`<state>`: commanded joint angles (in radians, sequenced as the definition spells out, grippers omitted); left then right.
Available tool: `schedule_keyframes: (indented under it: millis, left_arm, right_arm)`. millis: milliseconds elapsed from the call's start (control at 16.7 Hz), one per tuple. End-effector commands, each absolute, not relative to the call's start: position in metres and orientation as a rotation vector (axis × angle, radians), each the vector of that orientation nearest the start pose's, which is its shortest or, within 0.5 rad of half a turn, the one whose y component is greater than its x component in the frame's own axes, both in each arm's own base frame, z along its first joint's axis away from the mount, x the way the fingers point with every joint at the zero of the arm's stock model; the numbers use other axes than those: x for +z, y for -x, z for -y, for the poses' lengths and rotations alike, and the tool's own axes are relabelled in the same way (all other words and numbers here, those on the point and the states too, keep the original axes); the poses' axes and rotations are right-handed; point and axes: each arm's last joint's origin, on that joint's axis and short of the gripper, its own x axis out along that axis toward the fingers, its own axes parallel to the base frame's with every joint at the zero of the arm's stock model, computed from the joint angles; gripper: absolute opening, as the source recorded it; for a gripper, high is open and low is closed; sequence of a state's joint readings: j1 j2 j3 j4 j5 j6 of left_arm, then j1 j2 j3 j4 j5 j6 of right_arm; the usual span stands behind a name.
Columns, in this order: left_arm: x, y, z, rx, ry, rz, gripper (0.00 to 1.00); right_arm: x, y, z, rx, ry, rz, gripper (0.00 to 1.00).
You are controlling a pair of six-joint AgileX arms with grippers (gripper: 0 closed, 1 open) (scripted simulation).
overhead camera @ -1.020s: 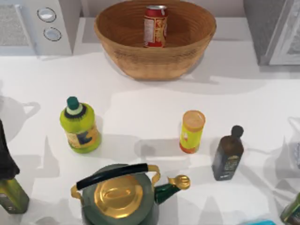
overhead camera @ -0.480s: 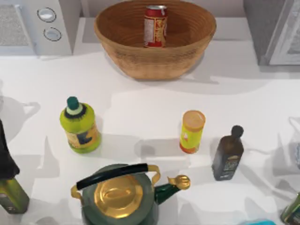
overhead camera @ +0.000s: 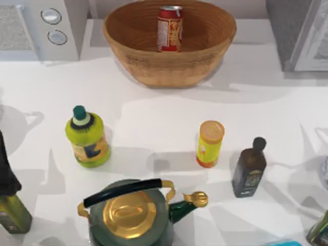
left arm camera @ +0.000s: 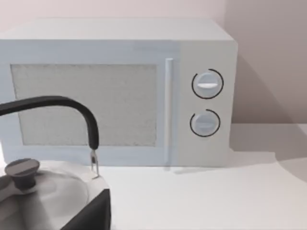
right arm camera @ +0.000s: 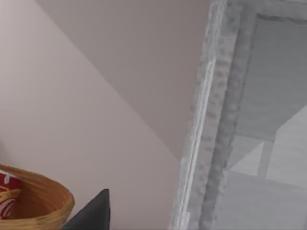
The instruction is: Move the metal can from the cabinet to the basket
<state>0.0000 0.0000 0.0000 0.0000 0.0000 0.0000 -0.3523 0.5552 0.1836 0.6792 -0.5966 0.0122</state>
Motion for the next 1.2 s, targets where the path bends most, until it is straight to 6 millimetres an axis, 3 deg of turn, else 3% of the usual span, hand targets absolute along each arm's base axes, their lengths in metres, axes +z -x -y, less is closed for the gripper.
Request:
schedule_keyframes:
  millis: [300,540,720,900,1200]
  left_arm:
    - [0.160,-0.106,0.001,0.000,0.000,0.000,1.00]
    - [0.160,-0.106,0.001,0.000,0.000,0.000,1.00]
    - [0.160,-0.106,0.001,0.000,0.000,0.000,1.00]
    - [0.160,-0.106,0.001,0.000,0.000,0.000,1.00]
    - [0.160,-0.106,0.001,0.000,0.000,0.000,1.00]
  right_arm:
    - [0.232,-0.166,0.097,0.216,0.225,0.227,1.00]
    - [0.200,-0.169,0.157,0.135,0.158,0.113,1.00]
    - [0.174,-0.161,0.188,0.054,0.060,0.037,1.00]
    - [0.160,-0.154,0.201,0.003,0.000,-0.002,1.00]
    - [0.160,-0.154,0.200,0.005,-0.002,-0.003,1.00]
